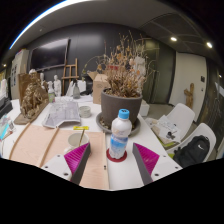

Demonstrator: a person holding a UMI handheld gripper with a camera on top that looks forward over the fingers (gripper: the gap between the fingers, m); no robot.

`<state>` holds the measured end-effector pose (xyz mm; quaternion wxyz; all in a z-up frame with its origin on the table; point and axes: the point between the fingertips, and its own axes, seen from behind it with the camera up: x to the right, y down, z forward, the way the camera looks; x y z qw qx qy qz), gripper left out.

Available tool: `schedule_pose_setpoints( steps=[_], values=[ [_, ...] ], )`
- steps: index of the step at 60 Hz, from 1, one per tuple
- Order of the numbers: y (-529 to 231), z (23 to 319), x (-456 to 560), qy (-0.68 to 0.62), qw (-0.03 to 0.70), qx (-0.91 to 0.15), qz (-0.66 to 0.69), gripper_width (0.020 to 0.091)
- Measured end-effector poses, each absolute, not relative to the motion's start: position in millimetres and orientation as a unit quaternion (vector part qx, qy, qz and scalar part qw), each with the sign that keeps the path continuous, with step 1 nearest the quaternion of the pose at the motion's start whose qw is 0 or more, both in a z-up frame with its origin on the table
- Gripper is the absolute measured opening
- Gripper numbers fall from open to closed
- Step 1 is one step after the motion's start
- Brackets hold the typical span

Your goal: Pour water

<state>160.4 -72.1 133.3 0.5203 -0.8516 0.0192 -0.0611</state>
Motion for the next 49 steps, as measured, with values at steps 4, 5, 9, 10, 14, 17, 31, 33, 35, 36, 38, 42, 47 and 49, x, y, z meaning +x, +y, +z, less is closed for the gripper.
schedule_pose_setpoints(
  steps=[4, 5, 9, 10, 14, 17, 31, 33, 35, 36, 38, 42, 47, 49],
  values=[
    [-107.5, 156.0, 140.5, 0.037, 0.513, -0.855, -0.058, 0.0854],
    [-117.1, 160.2, 136.5, 0.040, 0.514, -0.855, -0.058, 0.0856],
    [-152.9, 180.9, 117.4, 0.046, 0.515, -0.854, -0.061, 0.0854],
    [-161.8, 185.7, 113.3, 0.046, 0.515, -0.854, -0.064, 0.0857],
    [-195.8, 203.9, 94.9, 0.048, 0.513, -0.854, -0.073, 0.0857],
    [-217.6, 215.7, 80.3, 0.048, 0.517, -0.852, -0.074, 0.0858],
    [-284.8, 245.5, 32.7, 0.040, 0.521, -0.848, -0.085, 0.0856],
    [-290.6, 248.4, 27.8, 0.039, 0.522, -0.848, -0.084, 0.0858],
    [-296.2, 250.9, 23.4, 0.037, 0.523, -0.847, -0.084, 0.0857],
    [-299.0, 251.5, 22.2, 0.037, 0.523, -0.848, -0.083, 0.0857],
    [-304.7, 253.1, 18.7, 0.037, 0.521, -0.849, -0.078, 0.0857],
    [-315.6, 253.5, 16.7, 0.034, 0.517, -0.851, -0.087, 0.0856],
    [-324.5, 249.8, 8.2, 0.021, 0.511, -0.854, -0.092, 0.0858],
    [-327.2, 247.8, 3.9, 0.021, 0.507, -0.858, -0.083, 0.0857]
  ],
)
